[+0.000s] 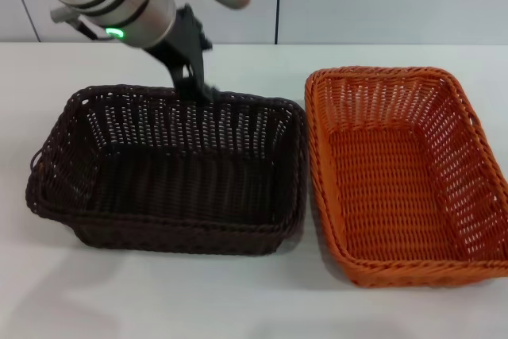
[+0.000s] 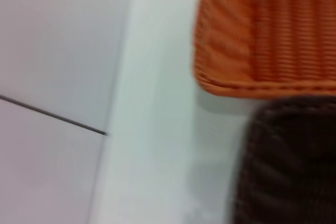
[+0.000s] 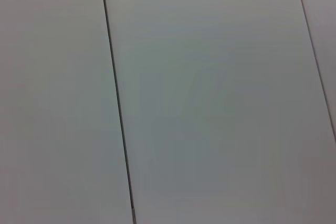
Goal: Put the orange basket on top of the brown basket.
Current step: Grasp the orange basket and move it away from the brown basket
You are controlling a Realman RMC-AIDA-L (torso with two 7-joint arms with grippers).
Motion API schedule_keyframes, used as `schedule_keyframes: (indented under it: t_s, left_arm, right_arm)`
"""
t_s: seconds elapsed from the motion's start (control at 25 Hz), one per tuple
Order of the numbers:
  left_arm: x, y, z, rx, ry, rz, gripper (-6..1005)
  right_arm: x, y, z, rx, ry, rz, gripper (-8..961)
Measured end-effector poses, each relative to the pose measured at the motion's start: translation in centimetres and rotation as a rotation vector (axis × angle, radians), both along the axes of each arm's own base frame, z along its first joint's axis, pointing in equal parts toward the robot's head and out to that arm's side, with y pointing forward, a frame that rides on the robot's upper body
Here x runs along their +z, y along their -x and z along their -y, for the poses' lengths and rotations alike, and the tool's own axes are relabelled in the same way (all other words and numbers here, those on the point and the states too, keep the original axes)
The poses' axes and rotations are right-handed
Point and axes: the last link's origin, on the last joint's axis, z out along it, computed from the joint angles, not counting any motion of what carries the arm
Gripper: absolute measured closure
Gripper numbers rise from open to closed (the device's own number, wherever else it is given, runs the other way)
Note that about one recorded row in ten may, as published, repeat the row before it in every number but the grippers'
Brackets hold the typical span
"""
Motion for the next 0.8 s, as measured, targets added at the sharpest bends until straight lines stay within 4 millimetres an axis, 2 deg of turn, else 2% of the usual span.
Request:
schedule_keyframes:
  t_s: [0.08, 0.2, 0.28, 0.36, 0.44, 0.52, 0.6, 0.68, 0.8]
  left_arm:
    - [1.0, -0.6, -0.3, -0.044, -0.091, 0.062, 351]
    - [4.2, -0.8, -0.9, -0.105, -0.375, 0.292, 320]
    - [6.7, 0.6, -0.8, -0.135, -0.594, 0.499, 313]
    - [8.4, 2.9, -0.2, -0.142, -0.763, 0.683, 306]
    - [10.0, 6.8, 1.5, -0.153, -0.961, 0.896, 270]
    - [10.9, 9.9, 3.2, -0.159, -1.079, 0.989, 235]
    - [10.9, 14.3, 5.2, -0.124, -1.191, 1.034, 199]
    - [10.3, 17.1, 6.1, -0.066, -1.231, 1.037, 199]
    - [8.7, 21.5, 7.5, 0.078, -1.265, 1.046, 199]
  right_arm:
    - [0.0, 0.0, 0.0, 0.001, 0.0, 0.0, 183]
    - [0.5, 0.5, -0.5, 0.025, -0.014, -0.01, 185]
    - [1.3, 1.5, -1.4, 0.078, -0.011, -0.015, 187]
    - [2.1, 3.1, -2.8, 0.147, 0.027, -0.029, 189]
    - [2.7, 4.7, -4.5, 0.2, 0.095, -0.056, 191]
    - [3.1, 6.8, -6.4, 0.245, 0.21, -0.072, 192]
    - [3.3, 9.2, -8.0, 0.274, 0.336, -0.065, 194]
    - [4.0, 11.9, -9.4, 0.28, 0.476, -0.051, 196]
    - [6.3, 16.4, -10.6, 0.27, 0.636, -0.027, 199]
